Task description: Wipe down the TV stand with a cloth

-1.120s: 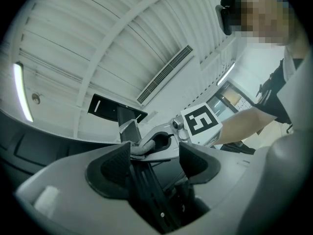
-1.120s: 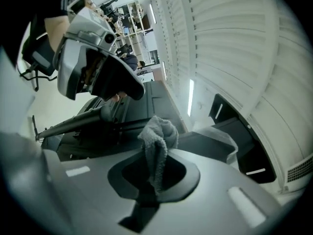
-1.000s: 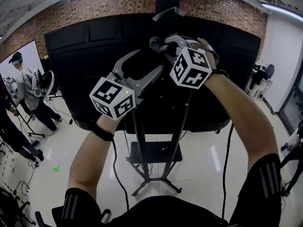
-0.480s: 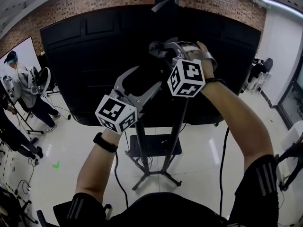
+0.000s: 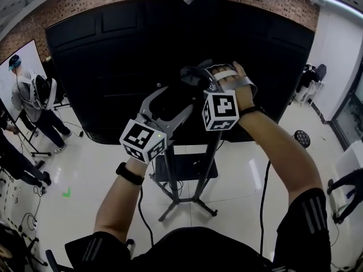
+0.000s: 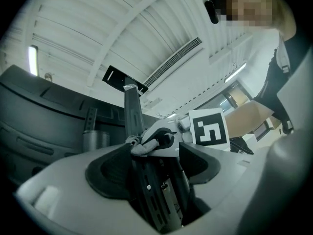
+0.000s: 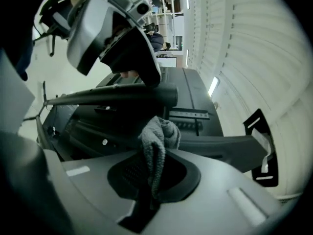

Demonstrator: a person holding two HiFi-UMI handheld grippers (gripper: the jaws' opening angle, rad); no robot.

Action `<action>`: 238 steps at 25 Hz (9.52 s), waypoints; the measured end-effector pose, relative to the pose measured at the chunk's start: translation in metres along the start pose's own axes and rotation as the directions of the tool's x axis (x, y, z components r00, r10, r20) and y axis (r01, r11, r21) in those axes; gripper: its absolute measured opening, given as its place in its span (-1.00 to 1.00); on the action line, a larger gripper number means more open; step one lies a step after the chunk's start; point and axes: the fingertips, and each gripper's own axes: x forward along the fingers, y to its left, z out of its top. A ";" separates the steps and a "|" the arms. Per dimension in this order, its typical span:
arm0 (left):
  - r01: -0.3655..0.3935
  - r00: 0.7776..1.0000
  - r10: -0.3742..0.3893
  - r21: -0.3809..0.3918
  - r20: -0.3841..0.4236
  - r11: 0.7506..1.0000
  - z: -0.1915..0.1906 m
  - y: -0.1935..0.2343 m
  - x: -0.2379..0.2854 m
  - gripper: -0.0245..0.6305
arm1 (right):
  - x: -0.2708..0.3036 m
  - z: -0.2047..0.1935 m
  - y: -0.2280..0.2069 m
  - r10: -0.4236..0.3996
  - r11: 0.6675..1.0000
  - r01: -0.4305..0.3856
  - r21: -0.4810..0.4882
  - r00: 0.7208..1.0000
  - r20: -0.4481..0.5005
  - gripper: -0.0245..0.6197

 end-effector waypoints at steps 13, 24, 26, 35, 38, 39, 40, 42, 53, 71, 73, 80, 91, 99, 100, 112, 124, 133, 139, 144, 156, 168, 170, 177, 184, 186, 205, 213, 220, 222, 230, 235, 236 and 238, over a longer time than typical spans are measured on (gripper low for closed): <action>-0.002 0.998 -0.003 -0.079 -0.060 0.997 -0.055 -0.008 -0.018 0.06 | 0.011 0.010 0.088 0.077 0.989 -0.083 -0.118 0.995 -0.055 -0.85; -0.004 0.993 -0.013 -0.140 -0.118 0.990 -0.101 -0.016 -0.034 0.06 | 0.017 0.016 0.150 0.130 0.987 -0.136 -0.082 0.988 -0.080 -0.85; -0.003 0.991 -0.016 -0.150 -0.130 0.989 -0.109 -0.018 -0.037 0.06 | 0.018 0.018 0.160 0.138 0.987 -0.143 -0.070 0.987 -0.079 -0.85; -0.001 0.984 -0.033 -0.191 -0.174 0.982 -0.139 -0.028 -0.044 0.06 | 0.020 0.024 0.213 0.214 0.975 -0.218 -0.034 0.974 -0.079 -0.85; -0.005 0.980 -0.034 -0.199 -0.194 0.980 -0.151 -0.031 -0.048 0.06 | 0.020 0.025 0.232 0.241 0.970 -0.243 -0.017 0.967 -0.079 -0.85; -0.009 0.979 -0.033 -0.203 -0.202 0.979 -0.156 -0.031 -0.049 0.06 | 0.020 0.025 0.237 0.245 0.969 -0.247 -0.013 0.966 -0.079 -0.85; -0.013 0.977 -0.032 -0.209 -0.211 0.978 -0.161 -0.032 -0.050 0.06 | 0.021 0.026 0.242 0.250 0.968 -0.251 -0.010 0.965 -0.079 -0.85; -0.020 0.974 -0.031 -0.218 -0.226 0.976 -0.170 -0.033 -0.053 0.06 | 0.021 0.028 0.251 0.264 0.964 -0.266 -0.005 0.961 -0.077 -0.85; -0.019 0.973 -0.040 -0.254 -0.229 0.967 -0.174 -0.045 -0.061 0.06 | -0.023 0.049 0.231 0.236 0.940 -0.256 0.225 0.965 0.111 -0.85; 0.160 0.987 -0.160 -0.048 0.004 0.986 -0.031 -0.088 0.030 0.06 | -0.102 -0.055 0.050 -0.127 0.813 0.040 0.581 0.986 0.109 -0.85; 0.164 0.987 -0.163 -0.032 0.012 0.986 -0.025 -0.089 0.040 0.06 | -0.101 -0.075 0.043 -0.139 0.796 0.056 0.603 0.986 0.092 -0.85; 0.162 0.987 -0.162 -0.009 0.001 0.987 -0.022 -0.097 0.068 0.06 | -0.083 -0.124 0.039 -0.132 0.743 0.058 0.667 0.989 0.061 -0.85; 0.149 0.988 -0.149 -0.002 -0.027 0.989 -0.038 -0.112 0.094 0.06 | -0.069 -0.177 0.040 -0.129 0.711 0.065 0.700 0.991 0.039 -0.85; 0.167 0.986 -0.168 -0.025 -0.015 0.986 -0.046 -0.130 0.120 0.06 | -0.089 -0.234 0.046 -0.144 0.687 0.126 0.715 0.989 -0.036 -0.85; 0.172 0.985 -0.172 -0.027 -0.014 0.985 -0.047 -0.132 0.123 0.06 | -0.092 -0.241 0.047 -0.145 0.685 0.135 0.716 0.988 -0.047 -0.85; 0.194 0.980 -0.195 -0.033 -0.025 0.980 -0.060 -0.149 0.140 0.06 | -0.113 -0.282 0.053 -0.170 0.654 0.209 0.727 0.977 -0.127 -0.85; 0.126 0.991 -0.128 -0.040 -0.050 0.991 -0.075 -0.138 0.111 0.06 | -0.068 -0.149 0.088 -0.127 0.641 -0.042 0.767 0.979 0.160 -0.85; 0.104 0.990 -0.108 -0.048 -0.091 0.993 -0.095 -0.134 0.101 0.05 | -0.056 -0.148 0.100 -0.120 0.632 -0.057 0.773 0.978 0.170 -0.85; 0.133 0.987 -0.138 -0.056 -0.087 0.989 -0.097 -0.147 0.116 0.05 | -0.069 -0.184 0.108 -0.111 0.627 -0.024 0.778 0.987 0.120 -0.86; 0.163 0.983 -0.167 -0.064 -0.078 0.985 -0.097 -0.163 0.130 0.05 | -0.081 -0.221 0.116 -0.096 0.611 0.010 0.792 0.993 0.062 -0.86; 0.186 0.978 -0.191 -0.065 -0.084 0.980 -0.100 -0.189 0.148 0.06 | -0.105 -0.288 0.128 -0.088 0.578 0.088 0.811 0.995 -0.045 -0.86; 0.137 0.988 -0.140 -0.051 -0.064 0.989 -0.086 -0.163 0.112 0.06 | -0.120 -0.239 0.083 -0.185 0.581 0.101 0.807 0.983 0.011 -0.86; 0.131 0.989 -0.133 -0.036 -0.060 0.991 -0.081 -0.155 0.099 0.06 | -0.121 -0.216 0.070 -0.208 0.590 0.094 0.802 0.977 0.038 -0.86; 0.074 0.996 -0.074 0.014 -0.044 0.997 -0.051 -0.101 0.035 0.06 | -0.119 -0.112 0.020 -0.286 0.630 0.071 0.773 0.947 0.145 -0.86; -0.002 1.000 0.004 0.042 -0.028 0.999 -0.030 -0.025 -0.035 0.06 | -0.089 -0.005 -0.017 -0.284 0.686 0.035 0.727 0.933 0.223 -0.86; -0.019 0.999 0.020 0.046 -0.032 0.999 -0.027 -0.006 -0.055 0.06 | -0.078 0.027 -0.023 -0.275 0.701 0.017 0.713 0.929 0.248 -0.86; -0.167 0.983 0.171 0.071 -0.060 0.983 -0.023 0.135 -0.199 0.06 | 0.061 0.264 -0.029 -0.091 0.927 -0.030 0.374 0.948 0.304 -0.86; -0.168 0.984 0.170 0.035 -0.061 0.985 -0.035 0.150 -0.216 0.06 | 0.103 0.287 -0.035 -0.048 0.988 0.015 0.157 0.977 0.207 -0.86; -0.159 0.986 0.159 0.016 -0.056 0.987 -0.041 0.153 -0.216 0.06 | 0.116 0.287 -0.032 0.014 0.995 -0.027 0.096 0.991 0.135 -0.86; -0.151 0.987 0.152 0.014 -0.055 0.988 -0.041 0.152 -0.215 0.06 | 0.113 0.280 -0.029 0.018 0.997 -0.028 0.078 0.992 0.124 -0.86; -0.097 0.995 0.097 -0.014 -0.040 0.995 -0.042 0.139 -0.194 0.06 | 0.098 0.224 -0.011 0.110 0.990 -0.115 -0.085 0.992 -0.059 -0.86; -0.056 0.998 0.056 -0.026 -0.033 0.998 -0.043 0.128 -0.178 0.06 | 0.087 0.194 -0.008 0.131 0.983 -0.149 -0.110 0.979 -0.153 -0.86; -0.049 0.998 0.048 -0.028 -0.032 0.998 -0.043 0.127 -0.176 0.06 | 0.086 0.189 -0.007 0.137 0.981 -0.157 -0.111 0.976 -0.172 -0.86; -0.038 0.999 0.037 -0.031 -0.028 0.999 -0.043 0.124 -0.171 0.06 | 0.083 0.180 -0.006 0.147 0.978 -0.173 -0.115 0.968 -0.204 -0.86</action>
